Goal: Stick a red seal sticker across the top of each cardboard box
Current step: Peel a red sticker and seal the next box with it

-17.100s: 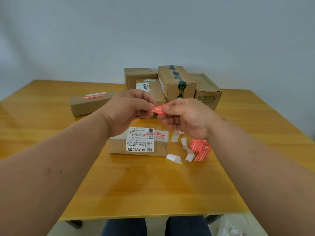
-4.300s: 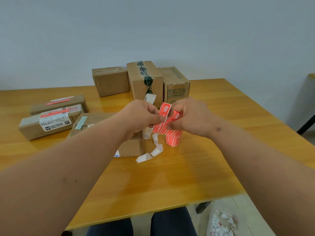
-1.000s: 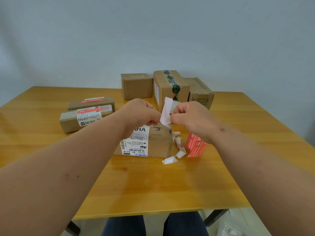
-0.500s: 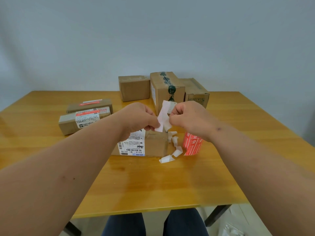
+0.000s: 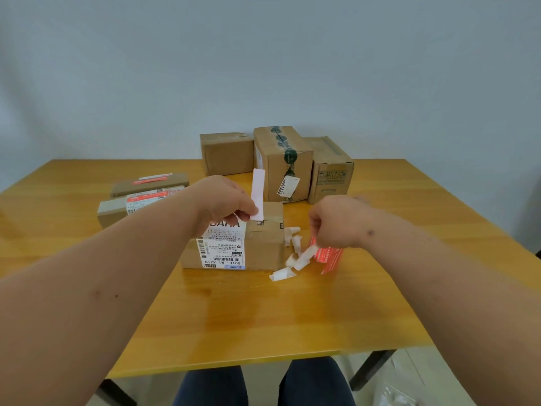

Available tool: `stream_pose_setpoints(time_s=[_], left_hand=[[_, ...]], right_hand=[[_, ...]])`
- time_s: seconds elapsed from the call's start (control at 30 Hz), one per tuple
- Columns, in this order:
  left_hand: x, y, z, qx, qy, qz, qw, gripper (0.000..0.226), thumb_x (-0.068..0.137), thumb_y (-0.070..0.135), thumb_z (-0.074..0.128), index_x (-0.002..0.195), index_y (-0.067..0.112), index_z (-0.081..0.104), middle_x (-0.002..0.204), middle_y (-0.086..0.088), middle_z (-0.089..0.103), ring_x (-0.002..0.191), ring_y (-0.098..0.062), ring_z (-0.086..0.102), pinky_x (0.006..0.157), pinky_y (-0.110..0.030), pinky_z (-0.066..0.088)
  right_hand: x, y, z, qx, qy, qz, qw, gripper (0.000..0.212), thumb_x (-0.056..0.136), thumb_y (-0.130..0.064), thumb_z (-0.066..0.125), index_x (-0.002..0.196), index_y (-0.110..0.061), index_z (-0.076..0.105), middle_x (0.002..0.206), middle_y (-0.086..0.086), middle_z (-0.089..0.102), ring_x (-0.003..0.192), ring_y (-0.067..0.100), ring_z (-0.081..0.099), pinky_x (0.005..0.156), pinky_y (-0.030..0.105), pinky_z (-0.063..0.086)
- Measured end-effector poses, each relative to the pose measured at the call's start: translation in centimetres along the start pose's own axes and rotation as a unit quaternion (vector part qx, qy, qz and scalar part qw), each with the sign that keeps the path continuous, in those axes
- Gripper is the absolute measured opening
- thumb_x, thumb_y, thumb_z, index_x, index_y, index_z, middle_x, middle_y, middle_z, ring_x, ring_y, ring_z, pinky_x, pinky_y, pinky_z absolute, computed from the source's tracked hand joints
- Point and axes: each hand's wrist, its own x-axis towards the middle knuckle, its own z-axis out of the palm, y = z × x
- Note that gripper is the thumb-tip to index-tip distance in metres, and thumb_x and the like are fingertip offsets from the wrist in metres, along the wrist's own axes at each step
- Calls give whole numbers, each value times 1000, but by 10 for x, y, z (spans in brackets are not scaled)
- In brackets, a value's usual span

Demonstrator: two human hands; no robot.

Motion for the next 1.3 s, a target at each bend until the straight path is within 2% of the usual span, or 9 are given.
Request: stream_pose_setpoints(time_s=[0.2, 0.3, 0.37, 0.57, 0.67, 0.77, 0.9, 1.0, 1.3], left_hand=[[-4, 3, 11, 168, 86, 145, 971, 17, 86, 30, 67, 78, 15, 68, 71, 3, 65, 66, -10, 56, 70, -28, 48], [-2, 3, 14, 356, 207, 217, 885, 23, 91, 38, 54, 74, 26, 64, 75, 9, 62, 76, -11, 58, 97, -36, 32], [1, -2, 15, 416, 272, 286, 819, 26, 92, 35, 50, 72, 25, 62, 73, 10, 58, 73, -13, 56, 97, -36, 27], [9, -19, 11, 462, 334, 390, 723, 22, 86, 26, 60, 65, 20, 62, 61, 7, 47, 59, -21, 47, 86, -41, 35], [10, -24, 4, 440, 290, 371, 765, 37, 90, 52, 49, 77, 23, 68, 69, 10, 54, 68, -18, 55, 89, -40, 34], [4, -28, -7, 277, 203, 297, 891, 68, 72, 78, 40, 103, 24, 69, 78, 12, 60, 75, -11, 59, 80, -30, 46], [5, -41, -15, -8, 143, 201, 969, 54, 80, 70, 48, 95, 22, 69, 85, -7, 72, 69, -12, 61, 69, -22, 46], [10, -39, -22, -207, 77, 87, 971, 70, 88, 75, 32, 104, 20, 71, 90, -3, 76, 85, -18, 71, 94, -39, 44], [-1, -24, -34, -263, -264, -52, 926, 35, 99, 35, 42, 96, 12, 68, 82, -11, 71, 64, -20, 67, 77, -36, 48]], right_hand=[[10, -6, -2, 234, 77, -3, 969, 18, 92, -16, 49, 90, -16, 67, 88, -4, 66, 80, 14, 62, 65, 26, 46], [12, -11, -10, 548, 4, 54, 834, 46, 91, -50, 52, 90, -7, 68, 74, 5, 71, 62, 17, 62, 67, 32, 45], [13, -13, -15, 611, -72, 70, 785, 61, 85, -65, 50, 84, -7, 68, 70, 7, 69, 58, 17, 59, 64, 31, 44], [18, -17, -13, 626, -76, 15, 776, 12, 90, -21, 62, 83, -12, 66, 64, 0, 64, 55, 11, 53, 61, 27, 39], [19, -13, -13, 626, -54, 7, 778, 11, 91, -17, 62, 81, -14, 65, 63, 0, 63, 54, 11, 52, 58, 26, 40], [17, -12, -13, 593, -43, -27, 804, 9, 92, -15, 62, 83, -12, 63, 63, 0, 64, 54, 10, 51, 55, 23, 42], [14, -19, -19, 541, -3, -90, 836, 9, 91, -16, 63, 85, -10, 66, 67, 0, 66, 57, 8, 55, 59, 22, 46], [12, -25, -25, 477, 44, -118, 870, 10, 91, -20, 64, 88, -11, 68, 72, -2, 69, 61, 5, 60, 64, 20, 49], [18, -37, -25, 416, 19, -169, 893, 11, 90, -25, 65, 89, -15, 68, 80, -5, 73, 68, 3, 65, 65, 15, 48]])
